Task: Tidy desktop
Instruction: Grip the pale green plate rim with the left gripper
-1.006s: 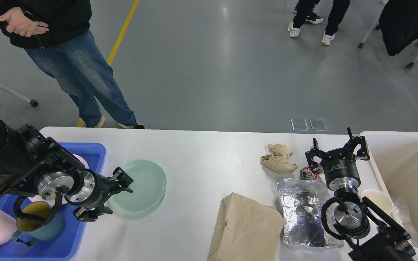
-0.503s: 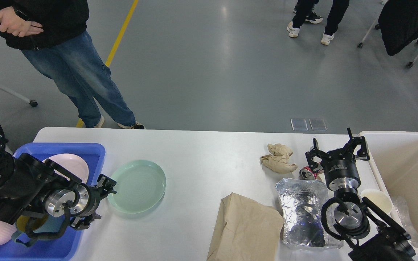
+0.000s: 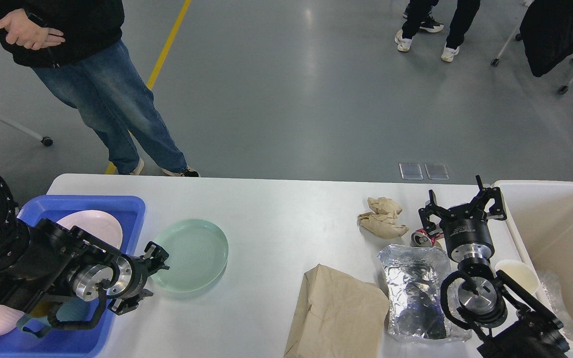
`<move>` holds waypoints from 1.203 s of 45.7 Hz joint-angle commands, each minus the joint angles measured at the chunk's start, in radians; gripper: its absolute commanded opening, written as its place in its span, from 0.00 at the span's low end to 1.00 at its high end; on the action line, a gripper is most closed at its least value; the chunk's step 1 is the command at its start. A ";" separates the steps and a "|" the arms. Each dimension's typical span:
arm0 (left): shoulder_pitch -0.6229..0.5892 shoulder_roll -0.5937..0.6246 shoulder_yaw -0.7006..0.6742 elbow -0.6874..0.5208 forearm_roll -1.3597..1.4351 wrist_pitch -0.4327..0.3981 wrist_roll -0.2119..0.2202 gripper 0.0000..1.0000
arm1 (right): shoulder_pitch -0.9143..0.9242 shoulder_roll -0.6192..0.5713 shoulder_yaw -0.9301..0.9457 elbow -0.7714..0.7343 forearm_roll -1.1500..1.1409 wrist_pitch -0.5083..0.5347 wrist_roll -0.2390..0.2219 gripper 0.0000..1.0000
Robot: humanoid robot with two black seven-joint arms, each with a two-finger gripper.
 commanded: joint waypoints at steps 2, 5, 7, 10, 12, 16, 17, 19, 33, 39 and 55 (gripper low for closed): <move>0.038 -0.004 -0.007 0.030 0.000 -0.001 0.002 0.56 | 0.000 0.000 0.000 0.000 0.000 0.001 0.000 1.00; 0.046 -0.004 -0.023 0.037 0.000 -0.002 0.002 0.51 | 0.000 0.000 0.000 0.000 0.000 0.001 0.000 1.00; 0.047 -0.002 -0.032 0.039 0.000 -0.007 0.002 0.49 | 0.000 0.000 0.000 0.000 0.000 0.001 0.000 1.00; 0.047 -0.001 -0.035 0.039 0.000 -0.012 0.002 0.46 | 0.000 0.000 0.000 0.000 0.000 0.001 0.000 1.00; 0.047 0.001 -0.035 0.041 0.000 -0.012 0.002 0.42 | 0.000 0.000 0.000 0.000 0.000 0.001 0.000 1.00; 0.047 0.001 -0.035 0.042 0.000 -0.013 -0.001 0.39 | 0.000 0.000 0.000 0.000 0.000 0.001 0.000 1.00; 0.047 0.001 -0.035 0.042 0.000 -0.013 -0.001 0.38 | 0.000 0.000 0.000 0.000 0.000 0.001 0.000 1.00; 0.049 0.001 -0.035 0.042 0.000 -0.013 -0.001 0.35 | 0.000 0.000 0.000 0.000 0.000 0.001 0.000 1.00; 0.049 0.001 -0.034 0.041 -0.001 -0.015 -0.001 0.25 | 0.000 0.000 0.000 0.000 0.000 0.001 0.000 1.00; 0.053 0.001 -0.033 0.041 -0.001 -0.013 -0.001 0.25 | 0.000 -0.002 0.000 0.000 0.000 0.001 0.000 1.00; 0.061 -0.007 -0.029 0.041 -0.001 -0.013 -0.001 0.21 | 0.000 0.000 0.000 0.000 0.000 0.001 0.000 1.00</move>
